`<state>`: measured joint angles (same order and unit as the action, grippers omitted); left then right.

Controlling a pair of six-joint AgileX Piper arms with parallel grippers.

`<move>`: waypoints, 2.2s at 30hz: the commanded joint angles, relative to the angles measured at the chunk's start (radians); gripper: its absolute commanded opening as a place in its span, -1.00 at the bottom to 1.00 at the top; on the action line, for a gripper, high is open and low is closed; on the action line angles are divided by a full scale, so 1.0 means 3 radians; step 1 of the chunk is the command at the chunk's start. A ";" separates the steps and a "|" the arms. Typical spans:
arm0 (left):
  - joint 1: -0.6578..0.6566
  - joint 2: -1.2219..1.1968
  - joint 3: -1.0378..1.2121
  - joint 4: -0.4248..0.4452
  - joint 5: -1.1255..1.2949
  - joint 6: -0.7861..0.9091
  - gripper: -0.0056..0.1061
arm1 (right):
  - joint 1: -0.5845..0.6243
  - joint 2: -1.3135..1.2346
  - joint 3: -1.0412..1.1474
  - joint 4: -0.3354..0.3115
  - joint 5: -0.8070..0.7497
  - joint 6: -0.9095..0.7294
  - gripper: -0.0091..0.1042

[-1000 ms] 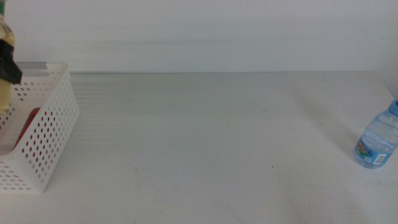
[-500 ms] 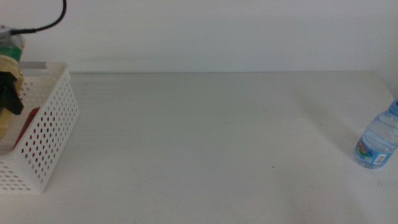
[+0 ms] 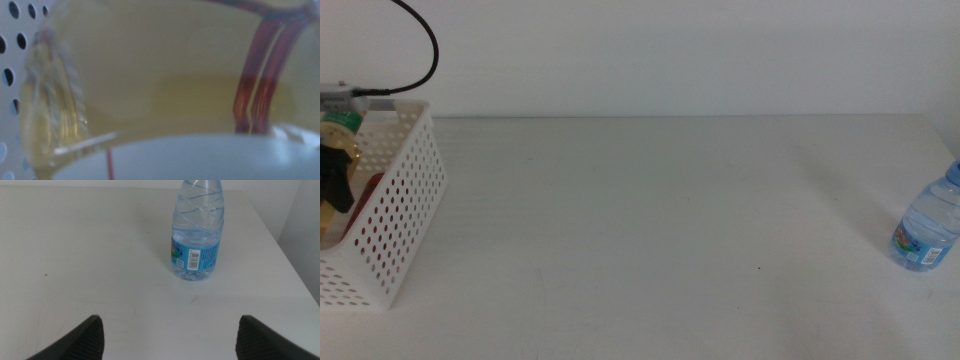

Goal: Use arms to grab the bottles and put them into the dustbin to the left of the table.

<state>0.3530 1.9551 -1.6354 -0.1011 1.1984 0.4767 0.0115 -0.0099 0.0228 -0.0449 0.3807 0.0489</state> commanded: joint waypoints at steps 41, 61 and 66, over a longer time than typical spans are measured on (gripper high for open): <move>-0.0360 -0.0707 -0.0125 -0.0364 -0.0050 -0.0220 0.69 | -0.0022 -0.0092 -0.0007 -0.0044 -0.0236 -0.0034 0.47; -0.2019 -0.2674 0.1903 -0.0539 -0.2055 -0.0278 0.42 | -0.0018 -0.0092 -0.0007 -0.0044 -0.0236 -0.0034 0.47; -0.2304 -0.3048 0.2388 -0.0655 -0.2306 -0.0281 0.42 | -0.0018 -0.0092 -0.0007 -0.0044 -0.0236 -0.0034 0.47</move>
<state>-0.3143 1.0860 -0.9263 -0.2631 0.5945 0.4055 0.0115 -0.0099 0.0228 -0.0449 0.3807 0.0489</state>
